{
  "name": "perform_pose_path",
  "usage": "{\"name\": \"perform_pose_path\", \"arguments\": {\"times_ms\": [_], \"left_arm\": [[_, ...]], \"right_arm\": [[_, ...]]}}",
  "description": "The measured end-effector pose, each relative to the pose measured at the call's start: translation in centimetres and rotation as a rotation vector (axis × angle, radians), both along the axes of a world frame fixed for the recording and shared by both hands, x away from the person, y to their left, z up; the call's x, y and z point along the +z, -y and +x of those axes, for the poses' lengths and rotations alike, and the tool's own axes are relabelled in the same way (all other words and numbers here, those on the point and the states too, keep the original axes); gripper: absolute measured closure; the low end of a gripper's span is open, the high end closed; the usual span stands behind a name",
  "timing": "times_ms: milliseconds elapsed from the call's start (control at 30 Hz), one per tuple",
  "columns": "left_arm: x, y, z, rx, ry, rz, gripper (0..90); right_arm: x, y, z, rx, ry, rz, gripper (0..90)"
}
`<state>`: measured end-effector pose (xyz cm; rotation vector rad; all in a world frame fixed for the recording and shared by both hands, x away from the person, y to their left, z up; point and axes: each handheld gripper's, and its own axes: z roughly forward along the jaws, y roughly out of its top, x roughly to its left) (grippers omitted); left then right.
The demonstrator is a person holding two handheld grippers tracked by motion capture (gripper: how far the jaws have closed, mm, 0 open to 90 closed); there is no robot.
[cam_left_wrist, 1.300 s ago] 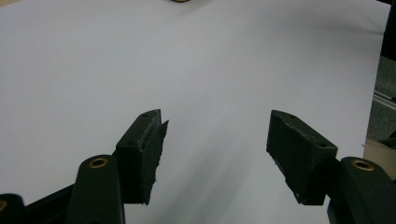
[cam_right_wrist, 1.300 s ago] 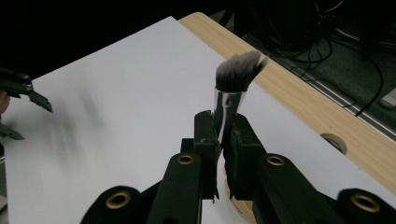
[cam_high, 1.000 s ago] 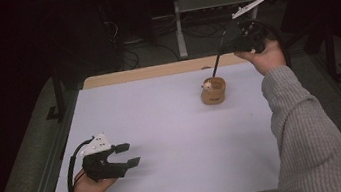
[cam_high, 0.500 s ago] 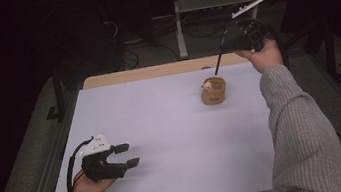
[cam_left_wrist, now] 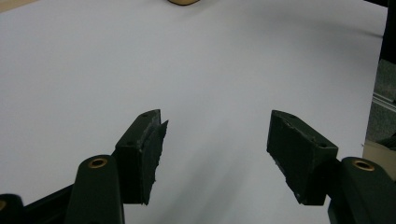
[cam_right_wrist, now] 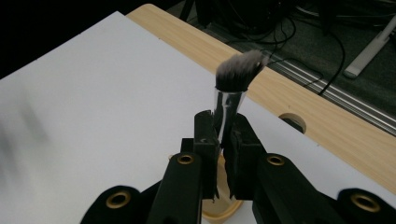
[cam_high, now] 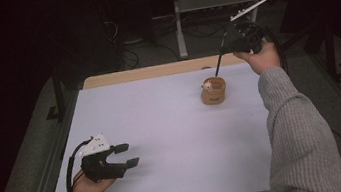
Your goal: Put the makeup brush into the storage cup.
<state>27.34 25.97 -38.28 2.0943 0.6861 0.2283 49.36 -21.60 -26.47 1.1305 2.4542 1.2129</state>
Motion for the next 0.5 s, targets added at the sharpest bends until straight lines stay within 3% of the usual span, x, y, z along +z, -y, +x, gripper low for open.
{"name": "perform_pose_path", "arguments": {"times_ms": [500], "left_arm": [[0.0,0.0,0.0,-0.001,-0.001,0.002,35.2]], "right_arm": [[-1.3,0.1,0.0,-0.012,-0.014,0.018,83.0]]}}
